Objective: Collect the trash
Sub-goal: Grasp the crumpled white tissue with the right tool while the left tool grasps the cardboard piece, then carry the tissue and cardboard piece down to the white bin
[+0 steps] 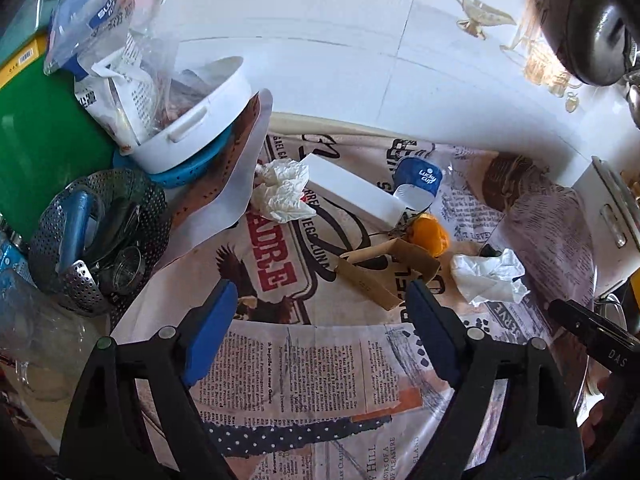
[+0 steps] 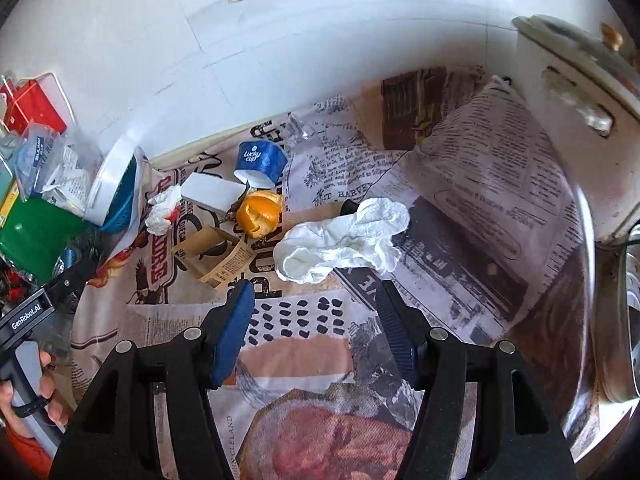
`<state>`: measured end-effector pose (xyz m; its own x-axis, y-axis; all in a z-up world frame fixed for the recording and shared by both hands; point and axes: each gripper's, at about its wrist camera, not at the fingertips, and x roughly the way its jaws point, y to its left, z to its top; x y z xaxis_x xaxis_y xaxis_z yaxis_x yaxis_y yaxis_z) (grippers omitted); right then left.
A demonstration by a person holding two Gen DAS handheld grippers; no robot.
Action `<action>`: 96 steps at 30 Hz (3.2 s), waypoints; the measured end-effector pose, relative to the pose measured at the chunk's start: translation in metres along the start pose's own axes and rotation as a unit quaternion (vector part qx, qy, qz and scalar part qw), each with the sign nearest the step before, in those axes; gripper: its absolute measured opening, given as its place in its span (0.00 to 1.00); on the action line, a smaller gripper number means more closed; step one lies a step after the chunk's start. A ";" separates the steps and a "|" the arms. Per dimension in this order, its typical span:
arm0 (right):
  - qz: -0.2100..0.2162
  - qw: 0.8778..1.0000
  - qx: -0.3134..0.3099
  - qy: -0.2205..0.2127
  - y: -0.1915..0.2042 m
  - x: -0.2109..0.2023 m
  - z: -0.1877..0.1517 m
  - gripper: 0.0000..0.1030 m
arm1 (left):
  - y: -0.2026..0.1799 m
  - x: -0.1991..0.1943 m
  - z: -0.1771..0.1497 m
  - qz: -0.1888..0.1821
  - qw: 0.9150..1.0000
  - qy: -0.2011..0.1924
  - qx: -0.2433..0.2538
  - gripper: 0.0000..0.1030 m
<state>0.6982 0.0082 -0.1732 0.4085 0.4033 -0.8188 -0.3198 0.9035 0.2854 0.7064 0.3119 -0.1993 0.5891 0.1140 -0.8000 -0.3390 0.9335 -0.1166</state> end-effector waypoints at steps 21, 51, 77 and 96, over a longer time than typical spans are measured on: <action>-0.010 0.993 -0.073 0.090 0.019 0.121 0.007 0.18 | -0.019 0.118 0.012 -0.021 0.996 0.083 -0.010 0.49; -0.004 0.999 -0.003 -0.034 0.017 -0.013 -0.009 0.08 | -0.018 0.007 -0.001 -0.053 0.995 -0.021 0.087 0.10; 0.059 0.991 -0.071 -0.093 -0.034 -0.205 -0.162 0.08 | -0.133 -0.188 -0.199 -0.045 0.992 -0.072 0.092 0.10; 0.080 0.994 -0.065 0.023 -0.099 -0.204 -0.285 0.08 | -0.150 -0.185 -0.352 -0.002 0.998 0.029 0.058 0.10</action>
<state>0.4032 -0.2050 -0.1762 0.3057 0.5300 -0.7910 -0.4866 0.8010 0.3487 0.3898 0.0313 -0.2408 0.5463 0.0941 -0.8323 -0.2476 0.9674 -0.0531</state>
